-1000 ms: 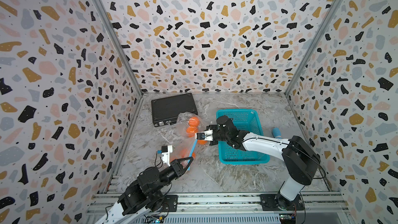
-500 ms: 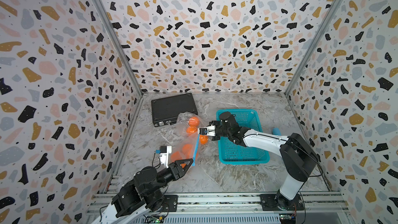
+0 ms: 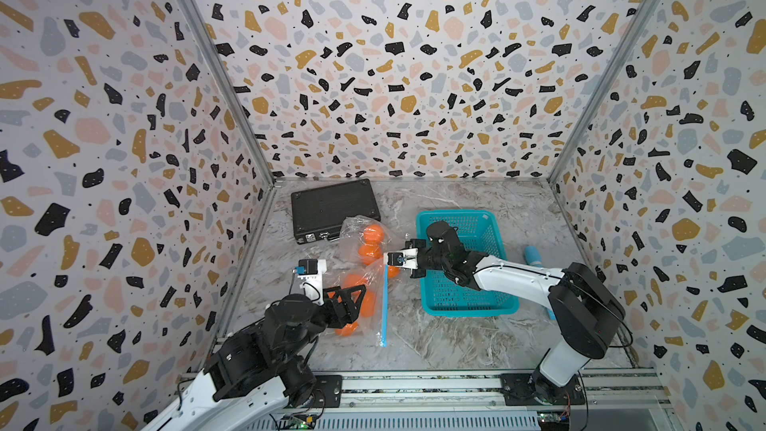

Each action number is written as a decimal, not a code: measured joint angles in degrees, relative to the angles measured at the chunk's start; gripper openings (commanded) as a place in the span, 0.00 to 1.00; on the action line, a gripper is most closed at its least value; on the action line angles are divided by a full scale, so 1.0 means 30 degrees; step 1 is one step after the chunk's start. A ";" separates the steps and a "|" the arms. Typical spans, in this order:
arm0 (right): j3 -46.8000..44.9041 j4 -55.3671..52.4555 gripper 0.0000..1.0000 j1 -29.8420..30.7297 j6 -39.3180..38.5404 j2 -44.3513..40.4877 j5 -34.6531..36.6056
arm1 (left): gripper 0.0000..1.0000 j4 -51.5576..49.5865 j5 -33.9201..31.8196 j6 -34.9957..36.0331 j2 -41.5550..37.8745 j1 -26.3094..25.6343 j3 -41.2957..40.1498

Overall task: Open the zip-top bag and take out the orange
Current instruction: Open the zipper of the food storage bag at the center of the board.

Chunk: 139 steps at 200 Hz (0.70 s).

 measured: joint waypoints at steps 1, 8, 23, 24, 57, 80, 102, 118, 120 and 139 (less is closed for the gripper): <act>0.0000 0.0000 0.09 -0.0007 0.0007 -0.0007 -0.0015 | 0.81 -0.0007 -0.0007 0.0066 0.0095 0.0000 0.0015; 0.0000 0.0029 0.09 0.0000 0.0131 -0.0036 -0.0197 | 0.80 -0.0211 -0.0204 0.0495 0.1275 0.0000 0.0313; -0.0175 0.0138 0.09 0.0000 0.0386 -0.0189 -0.0430 | 0.78 0.0066 -0.0707 0.1268 0.3949 -0.0233 0.0838; -0.0197 0.0146 0.09 0.0000 0.0393 -0.0204 -0.0437 | 0.78 0.0095 -0.0721 0.1290 0.4036 -0.0255 0.0838; -0.0962 0.0328 0.08 0.0000 0.0867 -0.0736 -0.0714 | 0.71 0.1523 -0.1661 0.2594 0.6543 -0.1552 0.0670; -0.1005 0.0386 0.09 0.0000 0.1107 -0.0743 -0.0729 | 0.72 0.2943 -0.2514 0.2973 0.6936 -0.2317 0.0357; -0.1013 0.0627 0.09 0.0022 0.1311 -0.0743 -0.0780 | 0.72 0.3759 -0.2980 0.3104 0.8349 -0.2470 0.0386; -0.1056 0.0772 0.09 0.0036 0.1450 -0.0787 -0.0831 | 0.73 0.3650 -0.3417 0.2987 0.9559 -0.2477 0.0408; -0.1078 0.0780 0.09 0.0036 0.1464 -0.0816 -0.0845 | 0.73 0.3592 -0.3483 0.2922 0.9653 -0.2477 0.0408; -0.1377 0.1035 0.10 0.0036 0.1617 -0.1027 -0.0860 | 0.75 0.3206 -0.4036 0.2579 0.9639 -0.2477 0.0335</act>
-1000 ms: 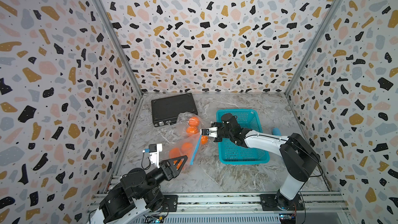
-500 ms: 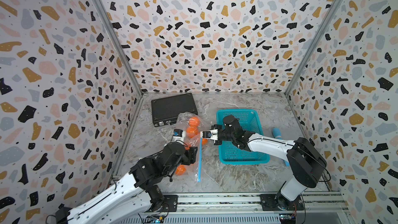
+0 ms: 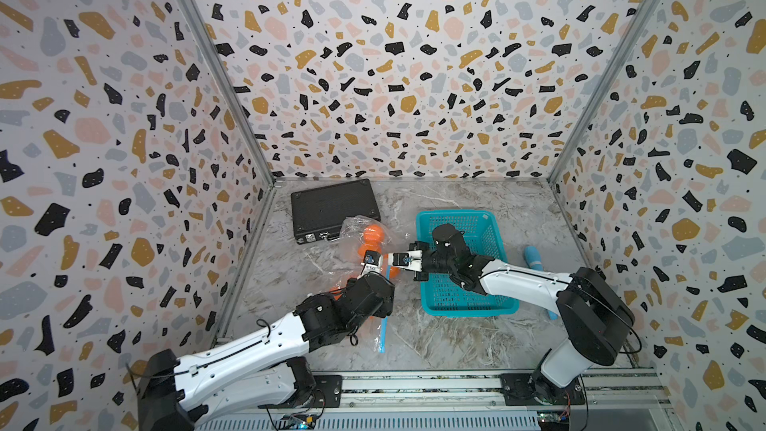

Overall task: Open the zip-top bag and take out the orange
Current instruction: Open the zipper of the food storage bag at the center of the board.

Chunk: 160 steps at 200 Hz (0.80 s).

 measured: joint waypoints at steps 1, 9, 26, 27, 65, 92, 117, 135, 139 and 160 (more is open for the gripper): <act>-0.0007 0.0015 0.10 0.0000 0.0007 -0.0007 0.0000 | 0.75 0.0022 -0.0029 -0.0007 -0.0066 0.0000 -0.0036; -0.0080 0.0109 0.10 0.0000 0.0051 -0.0058 -0.0007 | 0.73 0.0284 -0.0233 -0.0058 -0.0503 0.0000 -0.0342; -0.0117 0.0138 0.10 0.0000 0.0175 -0.0058 -0.0029 | 0.50 0.0787 -0.0262 -0.0058 -0.1377 0.0160 -0.1202; -0.0117 0.0138 0.10 0.0000 0.0175 -0.0058 -0.0036 | 0.48 0.0801 -0.0233 -0.0087 -0.1406 0.0168 -0.1253; -0.0117 0.0138 0.10 0.0000 0.0386 -0.0058 -0.0131 | 0.41 0.1341 0.0809 -0.0117 -0.1508 0.0648 -0.2084; -0.0117 0.0138 0.10 0.0000 0.0481 -0.0058 -0.0146 | 0.55 0.1566 0.1246 -0.0175 -0.1355 0.1035 -0.2091; -0.0117 0.0138 0.10 0.0000 0.0568 -0.0066 -0.0197 | 0.43 0.1814 0.1479 -0.0066 -0.0940 0.1217 -0.2091; -0.0117 0.0138 0.10 0.0000 0.0685 -0.0066 -0.0226 | 0.20 0.2142 0.1712 0.0051 -0.0546 0.1297 -0.2098; -0.0117 0.0138 0.11 0.0000 0.0721 -0.0066 -0.0233 | 0.18 0.2222 0.1821 0.0153 -0.0466 0.1311 -0.2098; -0.0117 0.0138 0.11 0.0000 0.0823 -0.0066 -0.0284 | 0.18 0.2455 0.2040 0.0262 0.0036 0.1392 -0.2098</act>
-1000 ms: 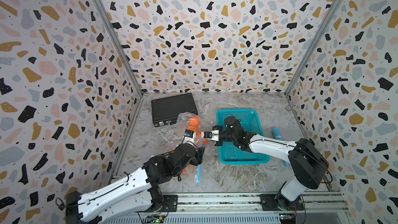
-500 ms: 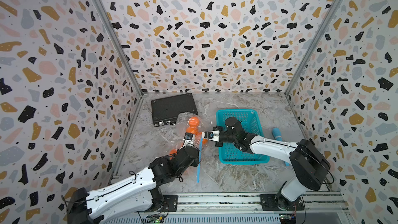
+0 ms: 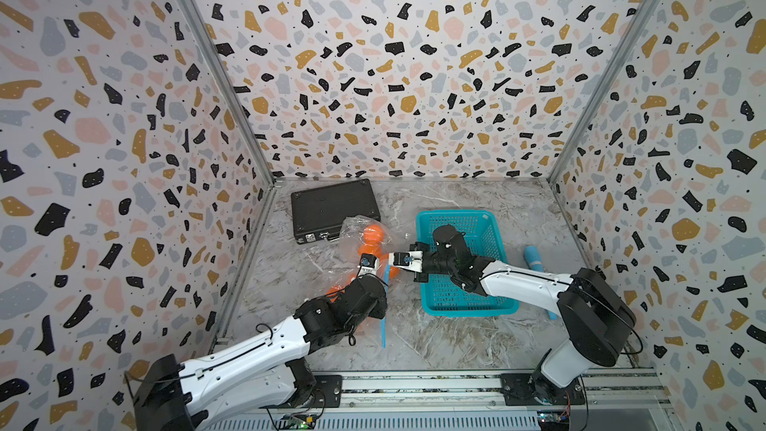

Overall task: Open the zip-top bag and take out the orange
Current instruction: Open the zipper of the food storage bag at the center of the board.

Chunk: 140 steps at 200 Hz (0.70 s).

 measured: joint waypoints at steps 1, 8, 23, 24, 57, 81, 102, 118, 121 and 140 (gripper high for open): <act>0.0000 0.0000 0.11 0.0000 0.0007 0.0000 0.0000 | 0.18 0.0007 0.0007 0.0007 0.0015 0.0000 0.0000; 0.0000 0.0000 0.11 0.0000 0.0015 0.0000 -0.0007 | 0.12 0.0051 0.0066 0.0051 0.0189 0.0029 0.0000; 0.0000 0.0000 0.11 0.0000 0.0066 0.0000 -0.0022 | 0.02 0.0168 0.0197 0.0117 0.0474 0.0146 0.0007; 0.0000 0.0000 0.11 0.0000 0.0066 0.0000 -0.0022 | 0.01 0.0182 0.0240 0.0131 0.0481 0.0153 0.0007; -0.0408 0.0124 0.39 0.0000 0.0546 -0.0401 -0.0233 | 0.00 0.0379 0.0903 0.0328 0.0583 0.0656 0.0007; -0.1537 0.1115 0.64 0.0000 0.1326 -0.1290 -0.0182 | 0.00 0.0306 0.1435 0.0408 -0.0036 0.0889 0.0058; -0.2302 0.1814 0.70 0.0000 0.2616 -0.2047 0.0124 | 0.00 0.0262 0.1923 0.0415 -0.0984 0.1275 0.0080; -0.2550 0.2011 0.68 0.0022 0.4568 -0.2667 0.0240 | 0.00 0.0262 0.2346 0.0408 -0.1566 0.1545 0.0080; -0.2550 0.2025 0.67 0.0022 0.4962 -0.2754 0.0248 | 0.00 0.0255 0.2404 0.0401 -0.1647 0.1588 0.0080; -0.2062 0.1428 0.63 0.0226 0.8131 -0.3053 0.0561 | 0.00 0.0073 0.2484 0.0408 -0.2208 0.1668 0.0087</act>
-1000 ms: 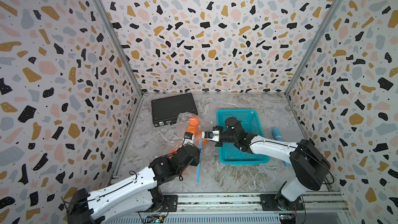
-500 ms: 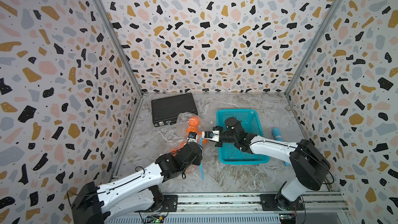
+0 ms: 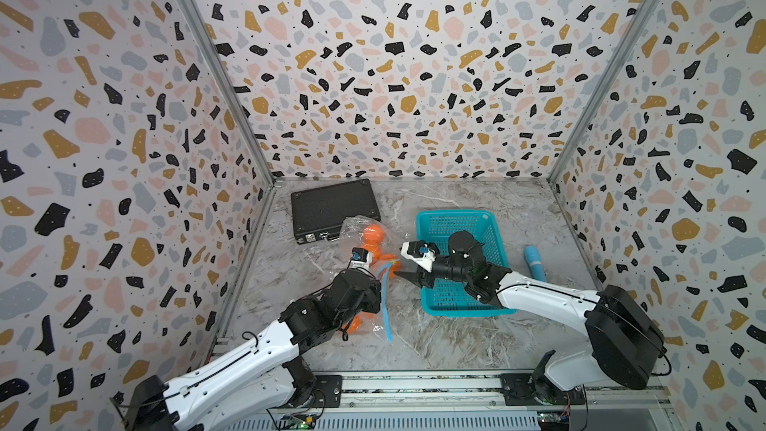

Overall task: Open the zip-top bag and take out the orange
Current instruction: Open the zipper of the food storage bag at the center of the board.

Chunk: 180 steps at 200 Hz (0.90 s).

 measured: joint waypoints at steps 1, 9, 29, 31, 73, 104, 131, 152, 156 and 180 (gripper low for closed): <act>0.0073 -0.0066 0.63 0.0007 0.0204 0.0007 0.0036 | 0.00 -0.0015 0.0000 0.0000 -0.0022 0.0000 0.0000; 0.0517 -0.0546 0.63 0.0109 0.1326 0.0109 0.0306 | 0.00 -0.0182 0.0000 0.0000 -0.0284 0.0036 0.0007; 0.1661 -0.1494 0.64 0.0852 0.3665 0.0634 0.1494 | 0.00 -0.0408 0.0080 -0.0007 -0.0780 0.0066 0.0007; 0.1756 -0.1588 0.64 0.0969 0.3949 0.0729 0.1661 | 0.00 -0.0415 0.0087 -0.0007 -0.0794 0.0066 0.0007; 0.3512 -0.3198 0.69 0.2492 0.6579 0.2827 0.4728 | 0.00 -0.0874 0.0153 -0.0102 -0.1195 0.0073 0.0007; 0.3963 -0.3745 0.70 0.2565 0.7315 0.3796 0.6200 | 0.00 -0.1479 -0.0168 -0.0153 -0.1821 0.0109 0.0029; 0.3825 -0.4022 0.73 0.2557 0.7344 0.3665 0.7308 | 0.00 -0.1894 -0.0342 -0.0160 -0.2069 0.0109 0.0153; 0.2871 -0.3978 0.75 0.2557 0.7308 0.2667 0.7679 | 0.00 -0.2157 -0.0860 -0.0226 -0.2040 0.0102 0.0219; 0.2645 -0.4000 0.75 0.2550 0.7322 0.2397 0.7650 | 0.00 -0.2222 -0.0976 -0.0233 -0.2040 0.0102 0.0233; 0.1916 -0.3869 0.76 0.2535 0.7767 0.1304 0.7125 | 0.00 -0.2361 -0.1173 -0.0226 -0.2040 0.0109 0.0474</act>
